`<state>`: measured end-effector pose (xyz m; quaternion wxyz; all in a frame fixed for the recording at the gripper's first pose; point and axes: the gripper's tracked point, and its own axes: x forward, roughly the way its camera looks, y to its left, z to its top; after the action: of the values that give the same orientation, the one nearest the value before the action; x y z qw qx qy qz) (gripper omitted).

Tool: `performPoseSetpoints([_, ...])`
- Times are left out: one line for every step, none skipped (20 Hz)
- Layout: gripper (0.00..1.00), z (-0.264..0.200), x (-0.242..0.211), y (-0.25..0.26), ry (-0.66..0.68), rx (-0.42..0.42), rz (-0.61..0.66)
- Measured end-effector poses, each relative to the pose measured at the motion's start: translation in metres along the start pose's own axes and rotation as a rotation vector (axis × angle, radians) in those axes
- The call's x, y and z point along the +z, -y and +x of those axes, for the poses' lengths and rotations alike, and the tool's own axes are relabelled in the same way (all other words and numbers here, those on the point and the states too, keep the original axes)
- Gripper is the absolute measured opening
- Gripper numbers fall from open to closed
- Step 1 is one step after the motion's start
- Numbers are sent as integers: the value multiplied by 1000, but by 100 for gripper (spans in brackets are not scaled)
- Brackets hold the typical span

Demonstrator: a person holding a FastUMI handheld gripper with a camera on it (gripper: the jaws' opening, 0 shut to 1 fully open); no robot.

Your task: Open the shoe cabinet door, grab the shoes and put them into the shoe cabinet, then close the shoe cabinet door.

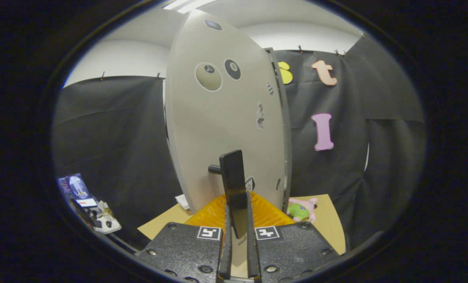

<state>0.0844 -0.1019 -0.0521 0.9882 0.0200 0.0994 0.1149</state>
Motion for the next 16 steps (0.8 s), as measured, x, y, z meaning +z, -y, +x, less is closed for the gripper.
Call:
performPoseSetpoints([18, -3, 1, 13, 7, -32, -5])
performPoseSetpoints([17, -5, 1, 27, 16, -64, -8])
performPoseSetpoints([17, -6, 2, 43, 25, -92, -6])
performPoseSetpoints([15, -8, 4, 56, 31, -117, 0])
performPoseSetpoints([14, -8, 5, 68, 36, -141, 7])
performPoseSetpoints([14, -9, 5, 78, 37, -159, 17])
performPoseSetpoints([11, -13, 5, 84, 42, -157, 37])
performPoseSetpoints([10, -15, 6, 83, 45, -138, 67])
performPoseSetpoints([10, -15, 4, 80, 36, -105, 92])
performPoseSetpoints([12, -16, 2, 74, 25, -82, 106])
performPoseSetpoints([15, -22, 2, 74, 32, -77, 98])
performPoseSetpoints([15, -28, 3, 77, 46, -99, 70])
performPoseSetpoints([15, -39, 8, 81, 68, -127, 33])
performPoseSetpoints([14, -49, 9, 81, 83, -158, 5])
performPoseSetpoints([15, -56, 6, 81, 85, -188, -19])
performPoseSetpoints([16, -63, 3, 76, 89, -212, -39])
